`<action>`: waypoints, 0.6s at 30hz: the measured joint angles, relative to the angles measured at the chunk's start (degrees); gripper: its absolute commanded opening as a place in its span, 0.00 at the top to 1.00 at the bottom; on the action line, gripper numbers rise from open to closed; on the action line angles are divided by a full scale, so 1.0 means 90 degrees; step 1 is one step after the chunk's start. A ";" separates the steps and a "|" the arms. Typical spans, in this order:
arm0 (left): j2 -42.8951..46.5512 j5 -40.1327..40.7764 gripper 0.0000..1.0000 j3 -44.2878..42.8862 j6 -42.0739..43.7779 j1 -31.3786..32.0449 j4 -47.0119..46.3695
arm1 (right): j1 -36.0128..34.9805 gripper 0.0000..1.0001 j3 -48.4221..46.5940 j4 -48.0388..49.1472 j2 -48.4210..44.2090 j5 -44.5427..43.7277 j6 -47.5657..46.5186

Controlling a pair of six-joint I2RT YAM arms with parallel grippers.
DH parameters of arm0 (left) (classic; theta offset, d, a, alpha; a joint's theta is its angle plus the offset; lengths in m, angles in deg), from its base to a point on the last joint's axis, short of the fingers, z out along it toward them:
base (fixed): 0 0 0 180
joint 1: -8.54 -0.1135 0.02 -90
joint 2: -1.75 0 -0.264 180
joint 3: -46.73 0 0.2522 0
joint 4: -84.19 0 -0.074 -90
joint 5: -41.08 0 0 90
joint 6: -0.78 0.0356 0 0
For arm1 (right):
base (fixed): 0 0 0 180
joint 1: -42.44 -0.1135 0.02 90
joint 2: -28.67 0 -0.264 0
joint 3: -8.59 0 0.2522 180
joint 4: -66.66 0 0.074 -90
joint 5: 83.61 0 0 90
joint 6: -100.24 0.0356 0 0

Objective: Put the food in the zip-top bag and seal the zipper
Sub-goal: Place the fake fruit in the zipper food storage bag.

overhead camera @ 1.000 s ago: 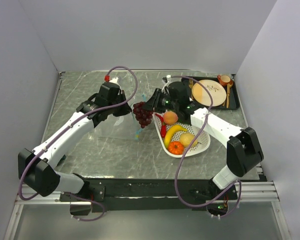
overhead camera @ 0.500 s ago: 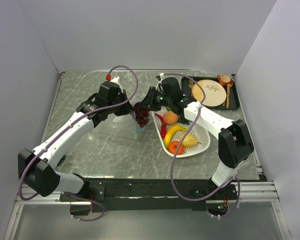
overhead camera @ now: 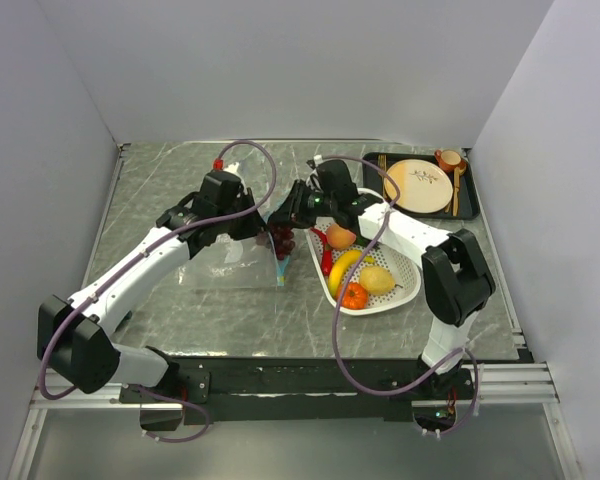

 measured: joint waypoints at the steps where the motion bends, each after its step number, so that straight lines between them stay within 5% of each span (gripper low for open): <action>1: 0.0000 0.0012 0.99 0.0000 -0.0002 -0.0002 0.0002 | -0.0005 0.55 -0.0002 0.0000 0.0029 0.0051 -0.0002; 12: 0.0000 0.0068 0.99 0.0000 -0.0010 0.0000 0.0007 | -0.0010 0.41 0.0029 0.0112 0.0063 0.0770 -0.0170; 18: 0.0000 0.0182 0.99 0.0010 -0.0010 0.0000 0.0032 | 0.0039 0.40 0.0408 -0.0386 -0.0255 0.0141 -0.0588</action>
